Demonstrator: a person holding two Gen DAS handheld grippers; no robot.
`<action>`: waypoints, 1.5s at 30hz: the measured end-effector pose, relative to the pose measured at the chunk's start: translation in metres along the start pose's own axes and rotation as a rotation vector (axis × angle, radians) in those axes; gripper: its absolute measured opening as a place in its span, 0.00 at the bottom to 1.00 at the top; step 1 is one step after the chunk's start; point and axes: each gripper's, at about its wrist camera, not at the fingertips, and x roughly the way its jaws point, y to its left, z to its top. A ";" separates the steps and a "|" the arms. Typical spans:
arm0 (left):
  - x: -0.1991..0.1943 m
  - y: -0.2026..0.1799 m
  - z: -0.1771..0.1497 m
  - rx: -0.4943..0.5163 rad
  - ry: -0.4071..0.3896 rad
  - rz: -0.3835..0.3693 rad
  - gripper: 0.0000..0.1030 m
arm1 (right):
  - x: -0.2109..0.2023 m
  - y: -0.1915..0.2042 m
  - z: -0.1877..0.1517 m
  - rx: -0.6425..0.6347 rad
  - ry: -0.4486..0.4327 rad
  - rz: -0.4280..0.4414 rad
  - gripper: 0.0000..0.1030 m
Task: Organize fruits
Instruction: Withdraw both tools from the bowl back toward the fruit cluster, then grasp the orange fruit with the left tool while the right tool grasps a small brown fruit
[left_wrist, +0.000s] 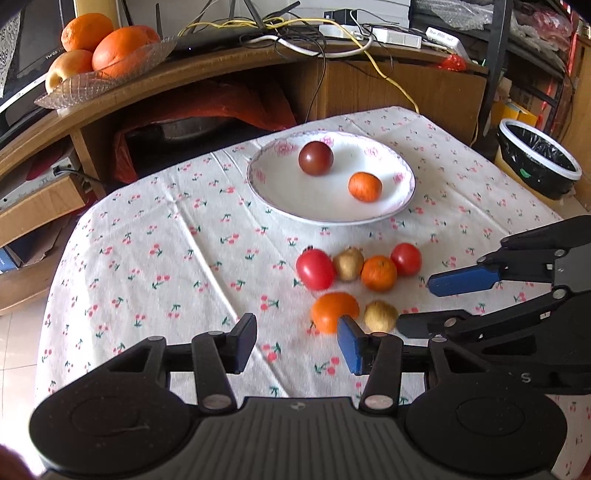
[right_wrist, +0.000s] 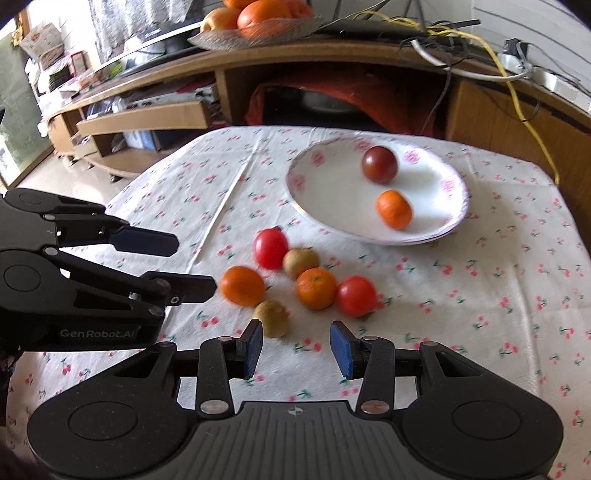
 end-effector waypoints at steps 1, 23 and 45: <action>0.000 0.001 -0.001 0.001 0.003 -0.003 0.54 | 0.001 0.003 0.000 -0.006 0.004 0.005 0.37; 0.012 0.010 0.004 0.010 0.030 -0.049 0.54 | 0.021 0.005 0.006 -0.039 0.052 0.037 0.20; 0.040 -0.010 0.017 0.044 0.068 -0.099 0.51 | 0.013 -0.018 0.002 0.005 0.084 -0.016 0.20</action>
